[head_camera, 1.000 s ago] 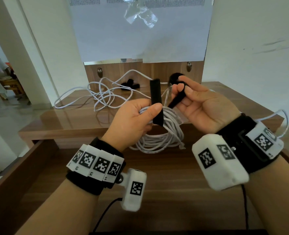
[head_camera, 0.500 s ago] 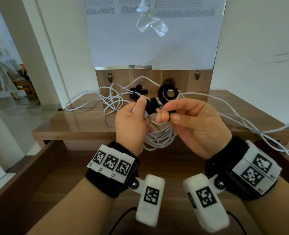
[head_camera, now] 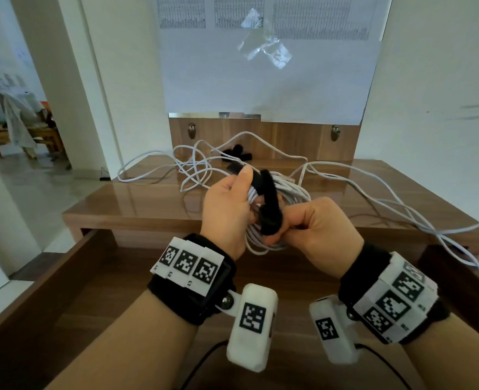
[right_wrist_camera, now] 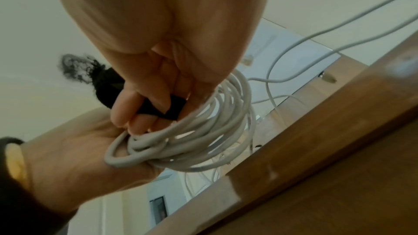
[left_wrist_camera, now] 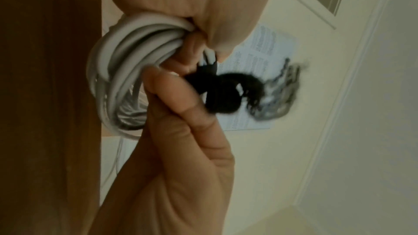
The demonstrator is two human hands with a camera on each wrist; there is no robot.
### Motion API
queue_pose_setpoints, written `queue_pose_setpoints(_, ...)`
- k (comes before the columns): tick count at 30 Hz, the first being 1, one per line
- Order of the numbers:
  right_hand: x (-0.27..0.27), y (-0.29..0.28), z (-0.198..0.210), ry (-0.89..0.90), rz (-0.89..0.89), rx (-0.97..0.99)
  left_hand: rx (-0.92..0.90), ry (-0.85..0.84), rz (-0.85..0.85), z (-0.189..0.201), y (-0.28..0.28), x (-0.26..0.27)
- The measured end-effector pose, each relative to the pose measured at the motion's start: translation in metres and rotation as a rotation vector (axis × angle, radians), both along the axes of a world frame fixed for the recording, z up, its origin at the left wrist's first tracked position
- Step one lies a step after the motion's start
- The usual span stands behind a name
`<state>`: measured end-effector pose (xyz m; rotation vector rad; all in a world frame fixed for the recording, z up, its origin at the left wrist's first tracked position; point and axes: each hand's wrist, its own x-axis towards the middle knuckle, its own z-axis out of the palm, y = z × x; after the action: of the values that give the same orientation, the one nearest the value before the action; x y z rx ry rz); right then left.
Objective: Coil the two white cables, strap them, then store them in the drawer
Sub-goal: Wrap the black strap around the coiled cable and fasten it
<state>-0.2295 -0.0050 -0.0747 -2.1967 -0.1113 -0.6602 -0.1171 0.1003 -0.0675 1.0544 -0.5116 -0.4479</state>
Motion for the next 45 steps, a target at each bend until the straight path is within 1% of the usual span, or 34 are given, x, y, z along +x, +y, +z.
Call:
queue_pose_setpoints(4,-0.003,-0.005,0.005,-0.016,-0.056,-0.083,0.007,0.077,-0.109,-0.003,-0.003,0.005)
queue_pose_setpoints(7,-0.002,-0.008,0.002,-0.048,-0.145,-0.207,0.001,0.180,-0.215,-0.005,-0.005,0.006)
queue_pose_setpoints(9,-0.002,-0.008,0.002,-0.062,-0.185,-0.234,-0.011,0.213,-0.287,-0.004,-0.005,0.005)
queue_pose_setpoints(14,-0.003,-0.005,0.003,-0.020,-0.153,-0.294,0.018,0.216,-0.363,-0.002,-0.002,0.009)
queue_pose_setpoints(15,-0.003,-0.006,0.002,-0.032,-0.157,-0.293,0.015,0.180,-0.349,-0.002,-0.002,0.010)
queue_pose_setpoints(16,-0.004,-0.006,0.001,-0.055,-0.171,-0.276,0.026,0.106,-0.306,-0.003,-0.002,0.010)
queue_pose_setpoints(18,-0.008,-0.004,0.001,-0.187,-0.197,-0.173,0.033,-0.080,-0.214,0.000,0.002,0.009)
queue_pose_setpoints(21,-0.016,-0.004,0.014,-0.469,-0.216,0.127,0.028,-0.312,-0.189,0.007,0.010,0.009)
queue_pose_setpoints(22,-0.017,-0.009,0.019,-0.529,-0.243,0.252,0.036,-0.384,-0.200,0.009,0.012,0.007)
queue_pose_setpoints(23,-0.016,-0.017,0.022,-0.550,-0.263,0.376,0.042,-0.441,-0.219,0.010,0.013,0.004)
queue_pose_setpoints(24,-0.014,-0.025,0.023,-0.516,-0.273,0.473,0.047,-0.479,-0.245,0.011,0.014,0.001)
queue_pose_setpoints(25,-0.011,-0.032,0.021,-0.418,-0.281,0.527,0.045,-0.512,-0.277,0.010,0.014,-0.002)
queue_pose_setpoints(26,-0.008,-0.034,0.019,-0.276,-0.266,0.554,0.046,-0.542,-0.313,0.011,0.015,-0.005)
queue_pose_setpoints(27,-0.006,-0.034,0.015,-0.126,-0.211,0.579,0.051,-0.569,-0.349,0.010,0.016,-0.007)
queue_pose_setpoints(29,-0.008,-0.029,0.013,0.114,-0.017,0.677,0.056,-0.612,-0.421,0.010,0.016,-0.009)
queue_pose_setpoints(31,-0.015,-0.025,0.016,0.251,0.194,0.760,0.051,-0.634,-0.470,0.011,0.018,-0.011)
queue_pose_setpoints(32,-0.019,-0.024,0.019,0.289,0.277,0.777,0.048,-0.639,-0.487,0.012,0.018,-0.012)
queue_pose_setpoints(34,-0.021,-0.025,0.020,0.337,0.353,0.758,0.044,-0.646,-0.505,0.012,0.018,-0.014)
queue_pose_setpoints(36,-0.016,-0.028,0.013,0.380,0.351,0.713,0.052,-0.646,-0.514,0.011,0.017,-0.015)
queue_pose_setpoints(38,-0.011,-0.033,0.005,0.418,0.322,0.722,0.062,-0.638,-0.539,0.010,0.018,-0.016)
queue_pose_setpoints(40,-0.007,-0.036,0.003,0.454,0.338,0.719,0.079,-0.646,-0.543,0.011,0.018,-0.018)
queue_pose_setpoints(43,-0.004,-0.039,0.007,0.495,0.327,0.604,0.090,-0.632,-0.531,0.011,0.018,-0.019)
queue_pose_setpoints(45,-0.007,-0.040,0.008,0.509,0.311,0.567,0.095,-0.636,-0.528,0.011,0.018,-0.018)
